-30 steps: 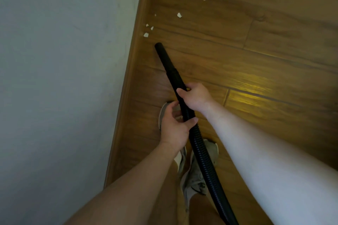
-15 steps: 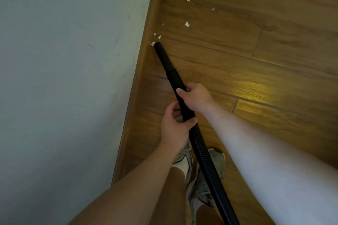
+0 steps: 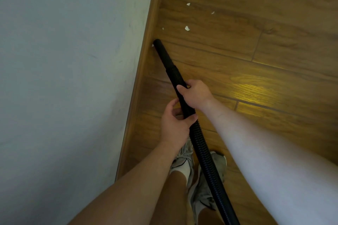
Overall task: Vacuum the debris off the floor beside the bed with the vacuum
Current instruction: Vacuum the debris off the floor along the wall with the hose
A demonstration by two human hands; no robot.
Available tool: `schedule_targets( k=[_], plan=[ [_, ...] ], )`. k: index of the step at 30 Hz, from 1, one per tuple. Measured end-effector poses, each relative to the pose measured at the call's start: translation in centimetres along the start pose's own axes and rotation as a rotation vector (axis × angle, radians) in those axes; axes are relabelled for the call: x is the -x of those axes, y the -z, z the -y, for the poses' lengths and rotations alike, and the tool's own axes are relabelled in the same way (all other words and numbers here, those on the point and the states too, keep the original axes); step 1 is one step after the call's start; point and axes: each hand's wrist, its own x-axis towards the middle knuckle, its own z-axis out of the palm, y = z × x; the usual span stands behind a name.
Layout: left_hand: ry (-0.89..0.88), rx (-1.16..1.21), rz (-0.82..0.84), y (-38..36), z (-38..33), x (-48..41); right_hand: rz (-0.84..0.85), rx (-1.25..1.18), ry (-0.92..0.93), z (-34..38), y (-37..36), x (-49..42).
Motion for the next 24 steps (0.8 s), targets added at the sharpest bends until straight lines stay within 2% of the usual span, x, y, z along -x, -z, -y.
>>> schedule_targets(
  k=[4,9,14,24],
  plan=[
    [0.006,-0.010,0.018,-0.3,-0.4,0.2,-0.033,-0.004,-0.020,-0.2,0.4,0.2],
    [0.054,0.033,-0.018,-0.5,-0.2,1.1,0.018,0.024,-0.027,0.2,0.3,0.8],
    [0.028,-0.011,0.009,-0.5,-1.2,0.5,-0.061,0.008,-0.040,0.4,0.7,0.4],
    [0.025,0.007,0.004,-2.0,-4.0,-1.8,-0.057,-0.010,-0.049,2.3,3.2,-2.1]
  ],
)
